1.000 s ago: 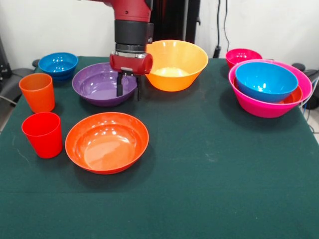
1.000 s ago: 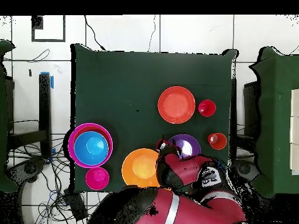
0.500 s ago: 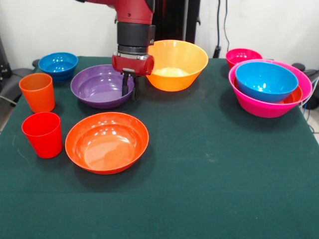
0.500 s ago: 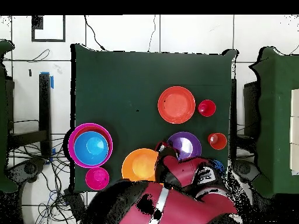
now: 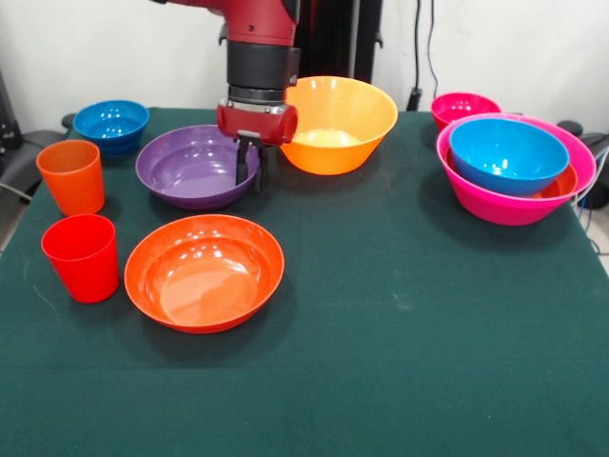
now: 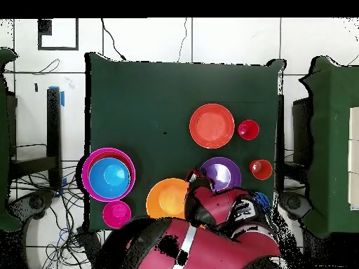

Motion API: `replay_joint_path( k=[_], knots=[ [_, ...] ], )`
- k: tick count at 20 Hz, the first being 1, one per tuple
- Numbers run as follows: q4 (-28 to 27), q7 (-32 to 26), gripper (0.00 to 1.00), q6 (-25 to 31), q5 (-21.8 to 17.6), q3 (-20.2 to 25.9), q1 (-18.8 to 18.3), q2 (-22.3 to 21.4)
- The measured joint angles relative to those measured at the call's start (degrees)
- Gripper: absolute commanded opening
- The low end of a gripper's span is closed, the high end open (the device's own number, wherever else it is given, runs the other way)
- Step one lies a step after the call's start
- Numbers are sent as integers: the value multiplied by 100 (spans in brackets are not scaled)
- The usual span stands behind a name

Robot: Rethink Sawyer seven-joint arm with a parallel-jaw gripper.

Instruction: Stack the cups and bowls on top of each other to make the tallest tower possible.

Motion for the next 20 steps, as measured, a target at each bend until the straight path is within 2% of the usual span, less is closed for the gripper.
replay_joint_path(
  k=[9,13,16,20],
  knots=[
    [45,0,0,148,-15,55,-72,-258],
    [251,0,0,602,-83,157,-266,-864],
    [353,0,0,782,-134,183,-385,-1155],
    [554,0,0,1050,-261,327,-697,-1685]
  ],
)
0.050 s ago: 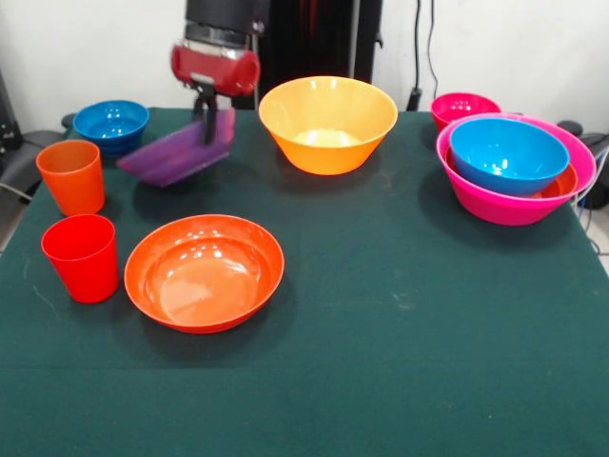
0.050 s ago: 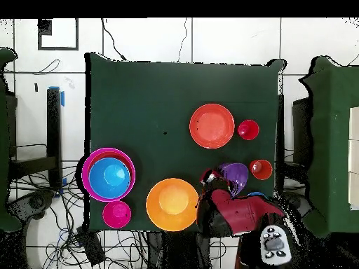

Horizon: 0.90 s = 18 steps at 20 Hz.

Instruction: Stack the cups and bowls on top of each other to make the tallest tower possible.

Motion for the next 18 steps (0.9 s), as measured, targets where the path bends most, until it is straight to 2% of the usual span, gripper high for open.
replay_joint_path(
  k=[9,18],
  knots=[
    [297,0,0,445,-50,406,-471,-704],
    [711,0,0,867,-11,696,-496,-1372]
  ],
)
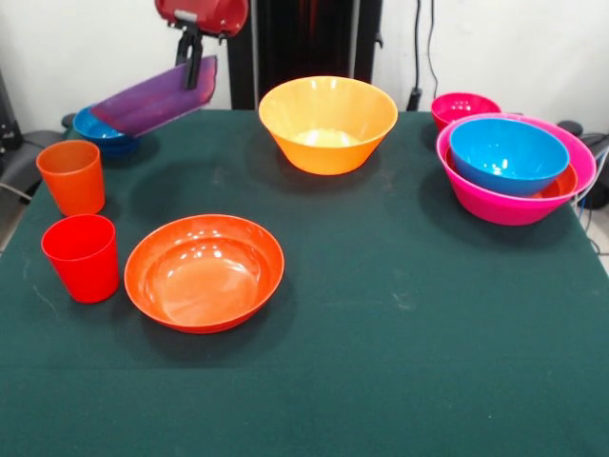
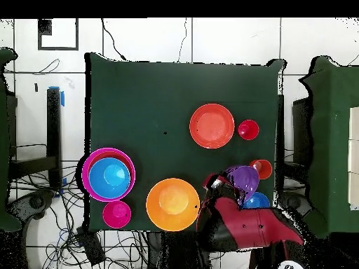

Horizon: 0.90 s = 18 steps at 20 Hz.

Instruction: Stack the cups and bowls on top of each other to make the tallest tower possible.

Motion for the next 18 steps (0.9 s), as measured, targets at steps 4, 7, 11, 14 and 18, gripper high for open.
replay_joint_path(
  k=[4,7,11,14,18],
  knots=[
    [307,0,0,73,195,167,5,-310],
    [490,0,0,80,380,279,11,-424],
    [734,0,0,81,694,406,98,-525],
    [873,0,0,80,858,487,169,-586],
    [1046,0,0,80,1099,610,201,-672]
  ],
)
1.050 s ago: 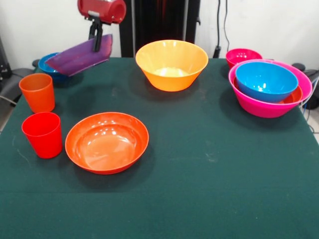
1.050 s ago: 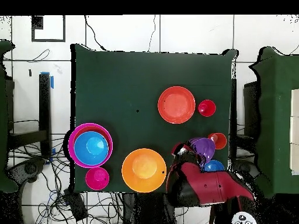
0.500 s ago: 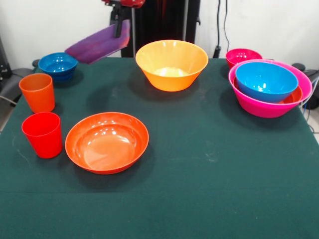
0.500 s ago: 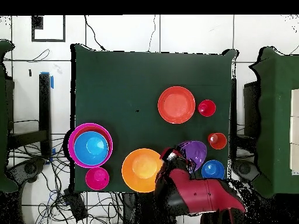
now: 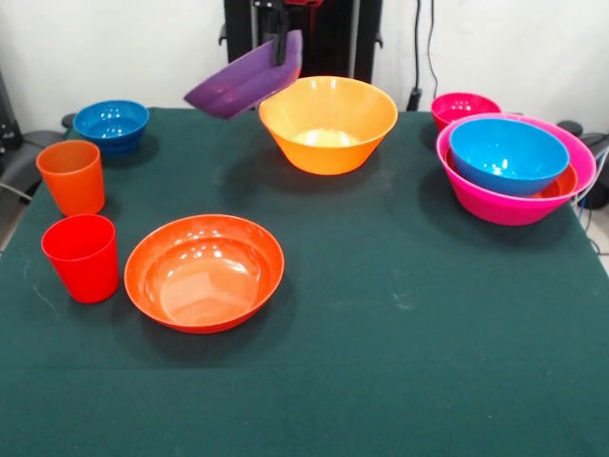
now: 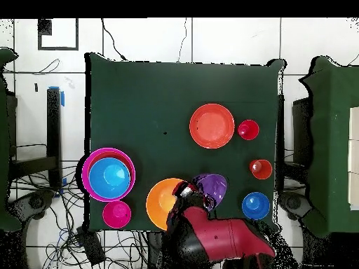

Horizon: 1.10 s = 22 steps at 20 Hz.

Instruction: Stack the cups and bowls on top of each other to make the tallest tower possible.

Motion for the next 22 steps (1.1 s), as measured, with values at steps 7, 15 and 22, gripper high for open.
replay_joint_path(
  k=[7,15,22],
  knots=[
    [190,0,0,1,486,104,97,-21],
    [326,0,0,0,1172,106,669,-122],
    [529,0,0,-1,2002,78,1368,-260]
  ],
)
